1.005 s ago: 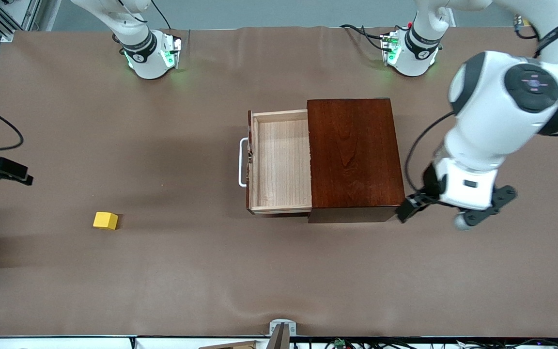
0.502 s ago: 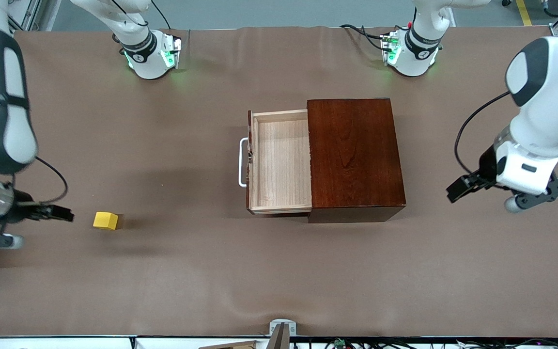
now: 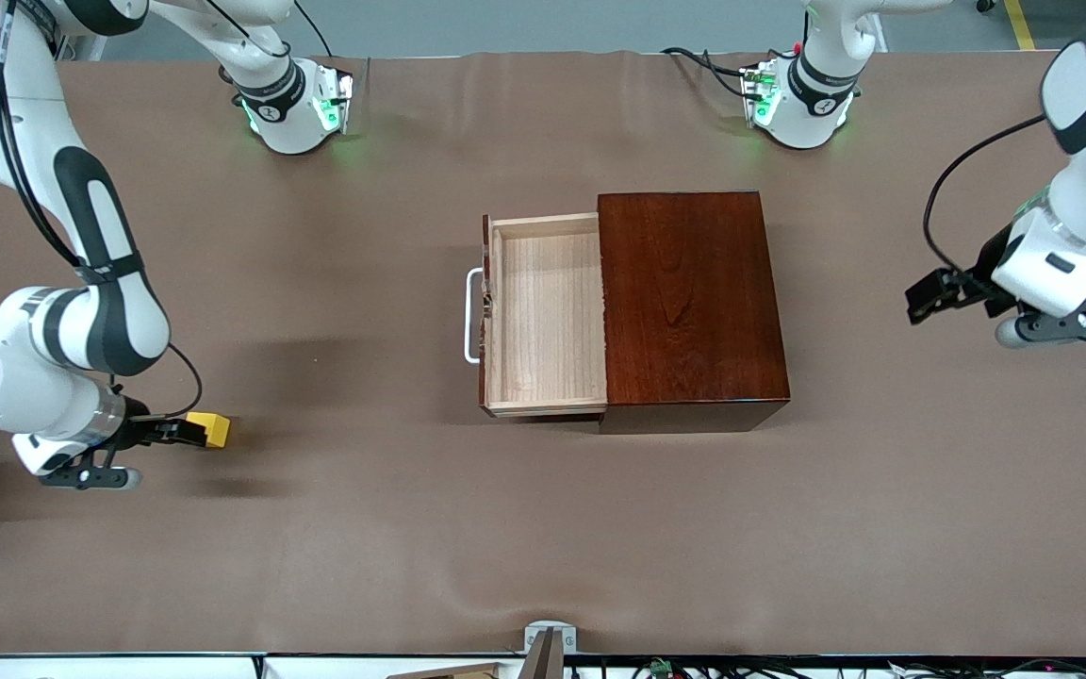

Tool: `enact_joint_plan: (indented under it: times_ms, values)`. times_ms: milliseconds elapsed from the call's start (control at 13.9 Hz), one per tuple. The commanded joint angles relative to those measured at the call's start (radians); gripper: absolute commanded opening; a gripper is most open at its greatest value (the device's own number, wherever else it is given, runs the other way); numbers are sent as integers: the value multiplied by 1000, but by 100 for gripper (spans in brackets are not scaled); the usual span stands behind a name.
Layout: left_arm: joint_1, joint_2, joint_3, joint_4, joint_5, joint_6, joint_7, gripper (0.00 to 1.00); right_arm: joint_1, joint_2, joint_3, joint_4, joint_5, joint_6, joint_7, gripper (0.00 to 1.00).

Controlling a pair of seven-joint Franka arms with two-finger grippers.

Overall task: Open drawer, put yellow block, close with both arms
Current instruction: 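Grasp the yellow cube with the right gripper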

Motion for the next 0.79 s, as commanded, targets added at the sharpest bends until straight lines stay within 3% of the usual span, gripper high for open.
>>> enact_joint_plan:
  times_ms: [0,215,431,574,646,718]
  values:
    - [11,-31,-9,25,-19,-84,89,100,-5,-21,6,-115,-5,113,-15,100]
    - [15,-30,1,112,-19,-180,153,100,-8,-8,6,-149,-5,171,-15,100]
    - [22,-30,-3,117,-14,-205,166,100,-8,6,6,-149,-5,179,-16,100]
    - [23,-21,-2,131,-14,-200,163,100,-4,6,6,-149,-5,178,-16,42]
    - [25,-15,0,138,-23,-199,160,100,-4,6,6,-147,-5,173,-15,21]
    - [26,-11,0,148,-23,-199,161,100,-4,6,6,-146,-5,168,-16,8]
